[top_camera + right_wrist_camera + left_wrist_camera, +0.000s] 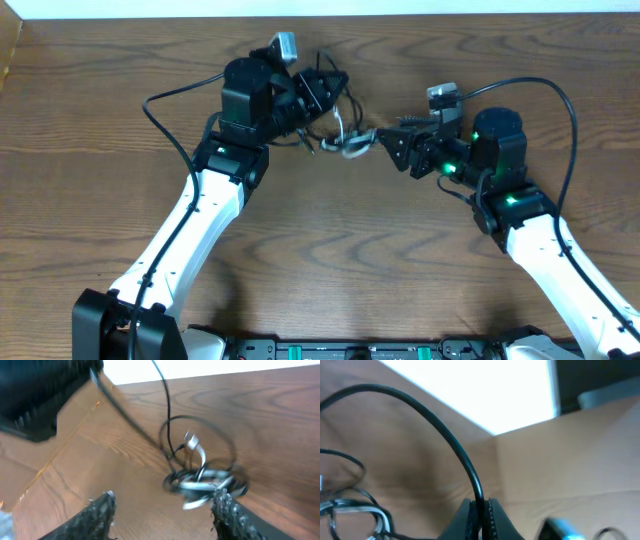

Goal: Untangle cables

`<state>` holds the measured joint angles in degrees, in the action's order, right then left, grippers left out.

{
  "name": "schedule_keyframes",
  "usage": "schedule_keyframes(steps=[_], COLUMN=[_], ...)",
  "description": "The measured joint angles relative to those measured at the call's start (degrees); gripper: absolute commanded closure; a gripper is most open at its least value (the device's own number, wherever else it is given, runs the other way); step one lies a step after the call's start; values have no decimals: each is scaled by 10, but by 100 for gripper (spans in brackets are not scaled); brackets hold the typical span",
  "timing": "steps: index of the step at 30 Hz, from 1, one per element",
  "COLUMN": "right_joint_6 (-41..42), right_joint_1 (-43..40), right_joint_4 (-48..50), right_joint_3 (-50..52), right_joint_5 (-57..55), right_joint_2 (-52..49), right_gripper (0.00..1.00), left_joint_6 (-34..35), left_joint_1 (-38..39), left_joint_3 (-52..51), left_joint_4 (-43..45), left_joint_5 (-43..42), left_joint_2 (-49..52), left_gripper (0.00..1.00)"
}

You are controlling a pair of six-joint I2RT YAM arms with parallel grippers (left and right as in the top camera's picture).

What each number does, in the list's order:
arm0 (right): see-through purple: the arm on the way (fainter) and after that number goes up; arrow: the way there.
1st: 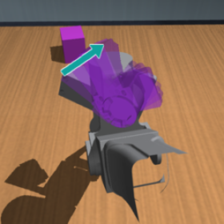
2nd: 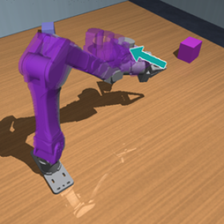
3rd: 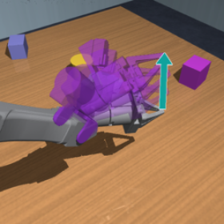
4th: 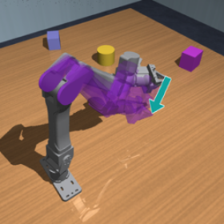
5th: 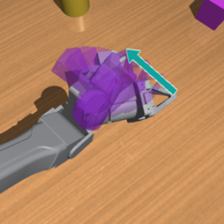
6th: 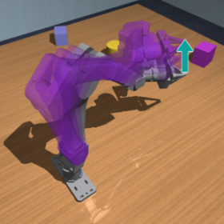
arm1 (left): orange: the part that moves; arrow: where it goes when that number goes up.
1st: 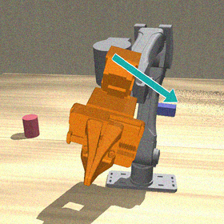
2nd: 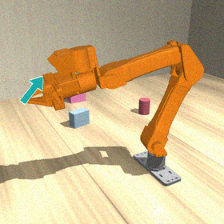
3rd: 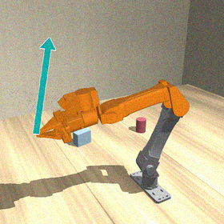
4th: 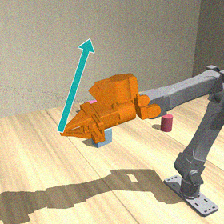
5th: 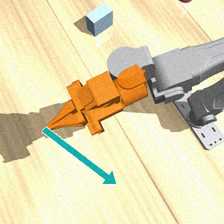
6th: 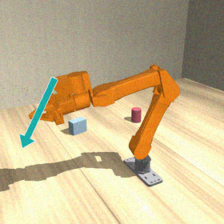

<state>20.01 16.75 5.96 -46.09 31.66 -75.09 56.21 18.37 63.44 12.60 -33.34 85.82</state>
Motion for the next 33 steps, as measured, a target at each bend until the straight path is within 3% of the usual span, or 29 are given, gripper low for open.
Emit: schedule_keyframes(steps=[3, 7, 11, 19, 23, 33], right_joint_6=[-17, -25, 23, 136, 175, 263], right_joint_1=[0, 0, 0, 20, 45, 60], right_joint_4=[2, 10, 10, 12, 21, 142], right_joint_3=[0, 0, 0, 0, 0, -1], right_joint_5=[13, 18, -12, -75, -91, -111], right_joint_2=[-6, -24, -44, -52, -76, -145], right_gripper=[34, 39, 39, 49, 61, 58], left_joint_6=[52, 120, 160, 182, 186, 188], left_joint_1=[0, 0, 0, 0, 0, 4], left_joint_3=[0, -1, -1, -1, -1, -1], left_joint_4=[48, 120, 147, 147, 147, 146], left_joint_5=[0, 0, 0, 0, 0, 0], left_joint_2=[0, 0, 0, 0, 0, 0], left_gripper=[93, 93, 93, 93, 93, 93])
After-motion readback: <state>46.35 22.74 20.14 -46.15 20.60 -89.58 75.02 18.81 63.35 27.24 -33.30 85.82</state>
